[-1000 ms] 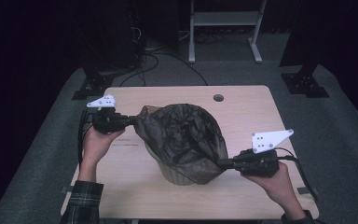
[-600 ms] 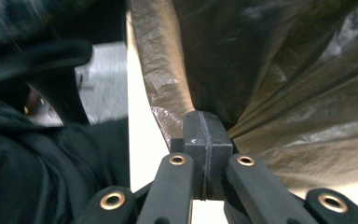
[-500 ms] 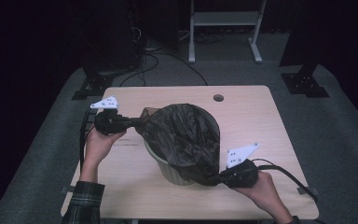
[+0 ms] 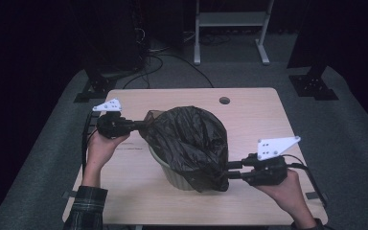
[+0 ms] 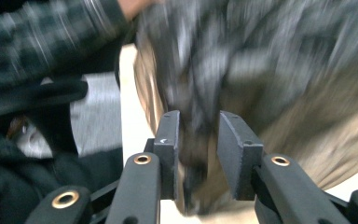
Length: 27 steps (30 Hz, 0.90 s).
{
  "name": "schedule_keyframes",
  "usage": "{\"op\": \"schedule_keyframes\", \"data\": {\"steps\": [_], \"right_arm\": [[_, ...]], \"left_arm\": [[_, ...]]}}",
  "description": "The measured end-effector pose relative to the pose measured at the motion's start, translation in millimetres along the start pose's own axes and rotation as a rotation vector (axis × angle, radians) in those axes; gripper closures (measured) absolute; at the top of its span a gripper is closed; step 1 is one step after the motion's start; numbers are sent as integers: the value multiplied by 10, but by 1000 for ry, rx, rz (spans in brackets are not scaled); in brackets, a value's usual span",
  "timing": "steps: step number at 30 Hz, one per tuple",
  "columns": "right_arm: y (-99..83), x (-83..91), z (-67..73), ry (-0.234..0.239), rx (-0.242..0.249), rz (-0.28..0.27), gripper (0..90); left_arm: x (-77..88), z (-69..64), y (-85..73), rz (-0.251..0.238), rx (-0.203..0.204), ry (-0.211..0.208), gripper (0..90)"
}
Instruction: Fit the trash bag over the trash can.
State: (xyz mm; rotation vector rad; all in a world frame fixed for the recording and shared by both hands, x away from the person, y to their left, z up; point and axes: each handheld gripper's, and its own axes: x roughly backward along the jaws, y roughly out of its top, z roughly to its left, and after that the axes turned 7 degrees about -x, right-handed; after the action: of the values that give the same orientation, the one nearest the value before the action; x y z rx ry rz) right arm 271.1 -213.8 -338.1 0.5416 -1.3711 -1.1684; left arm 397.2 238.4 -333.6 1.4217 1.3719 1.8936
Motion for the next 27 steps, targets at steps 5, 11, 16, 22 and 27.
{"op": "schedule_keyframes", "data": {"steps": [5,11,16,22,27], "right_arm": [[323,48,94,17,13,-82,628],[635,-226,95,20,-10,-81,575],[754,-502,62,37,-20,-30,679],[755,-601,122,39,10,-7,896],[768,-597,210,73,35,-22,899]], "left_arm": [[-5,-10,11,1,-2,-4,893],[4,-13,22,-1,-6,-6,893],[34,-20,22,-6,-6,-9,893],[67,-22,12,-9,-7,-12,893],[72,-32,19,-8,-8,-16,893]]}}
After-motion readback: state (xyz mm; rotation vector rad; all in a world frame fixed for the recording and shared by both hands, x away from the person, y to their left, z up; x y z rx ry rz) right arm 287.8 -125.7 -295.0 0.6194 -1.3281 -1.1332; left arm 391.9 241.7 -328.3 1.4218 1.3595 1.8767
